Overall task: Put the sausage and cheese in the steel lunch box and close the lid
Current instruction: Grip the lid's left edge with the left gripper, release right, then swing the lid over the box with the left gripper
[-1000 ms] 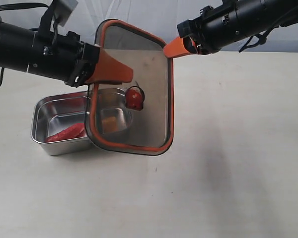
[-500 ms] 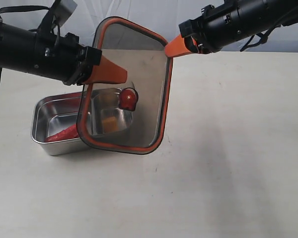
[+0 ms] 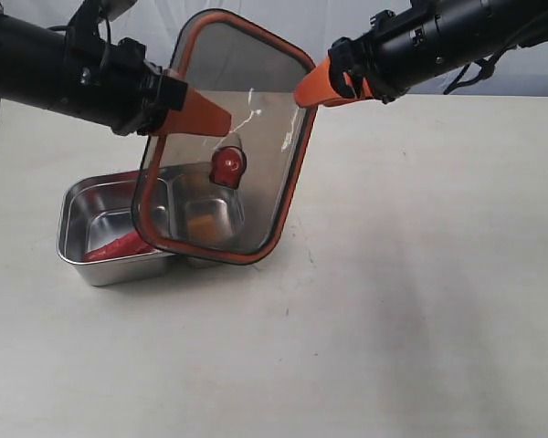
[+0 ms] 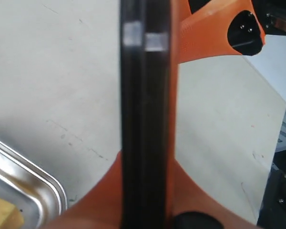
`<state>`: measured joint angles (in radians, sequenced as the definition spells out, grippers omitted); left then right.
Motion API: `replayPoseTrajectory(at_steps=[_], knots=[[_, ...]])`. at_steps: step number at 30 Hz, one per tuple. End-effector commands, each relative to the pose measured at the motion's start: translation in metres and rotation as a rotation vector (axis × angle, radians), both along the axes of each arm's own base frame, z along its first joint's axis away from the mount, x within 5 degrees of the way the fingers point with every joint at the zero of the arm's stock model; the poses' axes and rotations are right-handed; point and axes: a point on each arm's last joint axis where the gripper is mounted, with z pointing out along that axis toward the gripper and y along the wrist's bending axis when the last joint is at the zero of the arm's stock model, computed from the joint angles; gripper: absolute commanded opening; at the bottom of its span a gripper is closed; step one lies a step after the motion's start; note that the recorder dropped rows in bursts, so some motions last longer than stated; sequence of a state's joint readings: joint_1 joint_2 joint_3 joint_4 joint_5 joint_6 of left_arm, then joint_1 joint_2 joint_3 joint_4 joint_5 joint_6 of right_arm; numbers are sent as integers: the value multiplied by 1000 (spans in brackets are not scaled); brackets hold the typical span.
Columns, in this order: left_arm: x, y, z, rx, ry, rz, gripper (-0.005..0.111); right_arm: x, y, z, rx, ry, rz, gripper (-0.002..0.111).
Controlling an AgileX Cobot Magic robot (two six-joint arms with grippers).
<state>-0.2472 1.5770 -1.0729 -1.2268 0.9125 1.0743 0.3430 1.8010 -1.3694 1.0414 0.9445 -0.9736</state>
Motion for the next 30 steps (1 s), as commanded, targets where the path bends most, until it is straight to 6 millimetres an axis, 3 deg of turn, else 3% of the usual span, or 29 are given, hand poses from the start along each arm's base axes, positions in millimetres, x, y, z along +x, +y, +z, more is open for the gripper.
replayPoseTrajectory(at_steps=[1,7,11,17,22,30], knots=[[5,1,8,32,-45,22,0,2,-5,4,-37,-50,-28,53],[14,12,9,220,-92,74,0,6,-19,16,-149,-137,-161,53],[17,19,19,314,-207,96,0,7,-30,27,-220,-200,-259,53],[15,34,41,482,-416,120,0,5,-35,27,-279,-203,-268,53],[13,43,38,708,-524,23,0,6,-35,28,-278,-207,-274,53],[1,14,31,950,-672,-154,0,6,-35,27,-279,-204,-271,53]])
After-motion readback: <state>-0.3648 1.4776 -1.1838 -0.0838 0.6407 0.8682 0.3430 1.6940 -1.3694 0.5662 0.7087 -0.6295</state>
